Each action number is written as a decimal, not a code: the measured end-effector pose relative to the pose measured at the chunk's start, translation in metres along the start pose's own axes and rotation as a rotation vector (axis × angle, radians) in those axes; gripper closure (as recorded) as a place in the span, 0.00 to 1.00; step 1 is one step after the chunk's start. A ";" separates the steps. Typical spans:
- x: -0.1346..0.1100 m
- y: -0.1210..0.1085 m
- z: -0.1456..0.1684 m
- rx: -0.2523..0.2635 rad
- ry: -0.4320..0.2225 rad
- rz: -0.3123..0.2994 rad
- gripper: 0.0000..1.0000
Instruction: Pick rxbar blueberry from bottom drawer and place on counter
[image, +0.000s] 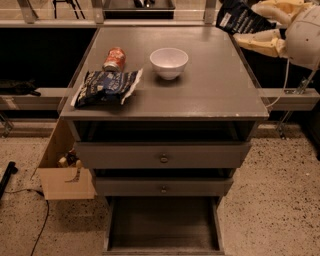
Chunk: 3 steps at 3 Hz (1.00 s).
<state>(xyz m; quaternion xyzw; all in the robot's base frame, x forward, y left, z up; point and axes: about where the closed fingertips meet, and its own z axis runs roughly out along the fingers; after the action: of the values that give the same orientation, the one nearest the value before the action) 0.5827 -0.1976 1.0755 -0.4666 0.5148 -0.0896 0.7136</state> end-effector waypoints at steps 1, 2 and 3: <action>0.008 0.009 0.018 -0.028 -0.001 0.029 1.00; 0.036 0.044 0.039 -0.057 -0.005 0.068 1.00; 0.035 0.046 0.041 -0.066 -0.002 0.063 1.00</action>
Offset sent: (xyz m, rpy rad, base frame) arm 0.0462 0.0275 -0.0569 0.0589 0.0836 0.0532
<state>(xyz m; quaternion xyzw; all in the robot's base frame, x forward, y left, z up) 0.6156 -0.1704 1.0187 -0.4737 0.5311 -0.0498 0.7008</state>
